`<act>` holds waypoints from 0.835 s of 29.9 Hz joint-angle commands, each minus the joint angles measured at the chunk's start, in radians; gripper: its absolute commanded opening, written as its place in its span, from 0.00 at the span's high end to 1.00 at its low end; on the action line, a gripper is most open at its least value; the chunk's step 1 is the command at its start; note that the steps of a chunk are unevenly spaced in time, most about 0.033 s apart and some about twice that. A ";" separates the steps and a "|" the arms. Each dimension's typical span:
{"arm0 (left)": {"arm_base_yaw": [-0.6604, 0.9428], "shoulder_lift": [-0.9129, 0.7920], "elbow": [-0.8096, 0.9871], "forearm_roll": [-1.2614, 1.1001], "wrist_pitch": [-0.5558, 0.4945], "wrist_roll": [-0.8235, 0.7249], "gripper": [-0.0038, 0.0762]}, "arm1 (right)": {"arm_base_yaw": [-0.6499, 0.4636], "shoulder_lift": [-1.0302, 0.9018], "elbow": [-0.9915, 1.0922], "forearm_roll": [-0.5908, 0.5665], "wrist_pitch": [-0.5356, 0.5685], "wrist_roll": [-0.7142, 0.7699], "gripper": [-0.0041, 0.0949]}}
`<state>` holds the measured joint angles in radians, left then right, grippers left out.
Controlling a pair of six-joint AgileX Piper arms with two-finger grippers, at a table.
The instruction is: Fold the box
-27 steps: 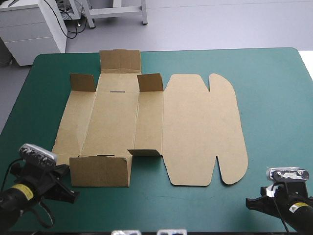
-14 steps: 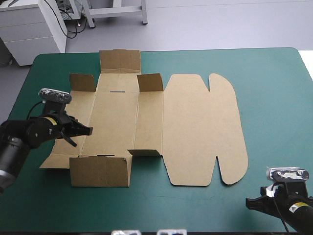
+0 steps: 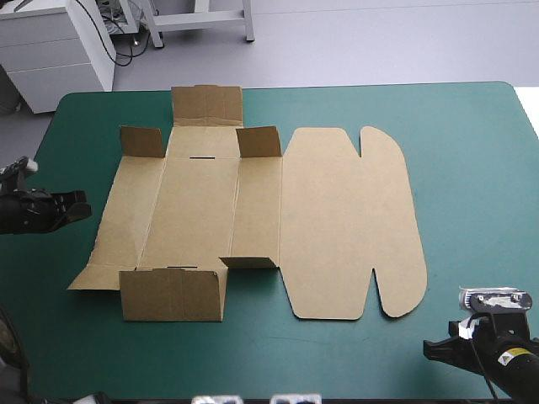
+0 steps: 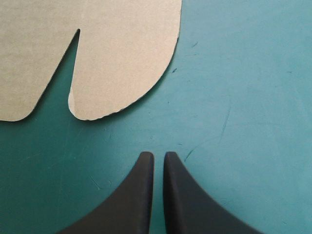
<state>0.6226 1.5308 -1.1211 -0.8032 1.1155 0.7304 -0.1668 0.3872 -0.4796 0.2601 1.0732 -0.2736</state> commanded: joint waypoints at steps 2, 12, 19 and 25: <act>0.056 0.038 -0.030 -0.050 0.053 0.047 0.94 | 0.001 0.007 -0.026 0.016 -0.049 -0.003 0.89; 0.061 0.048 -0.053 0.041 -0.033 0.049 0.87 | 0.001 0.007 -0.026 0.016 -0.049 -0.003 0.89; 0.061 0.049 -0.059 0.073 -0.035 0.095 0.28 | 0.001 0.007 -0.026 0.014 -0.049 -0.003 0.89; 0.061 0.089 -0.059 0.067 -0.011 0.070 0.24 | 0.001 0.007 -0.026 0.014 -0.049 -0.003 0.89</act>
<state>0.6814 1.6312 -1.1508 -0.6852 1.0819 0.8076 -0.1668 0.3872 -0.4796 0.2601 1.0732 -0.2736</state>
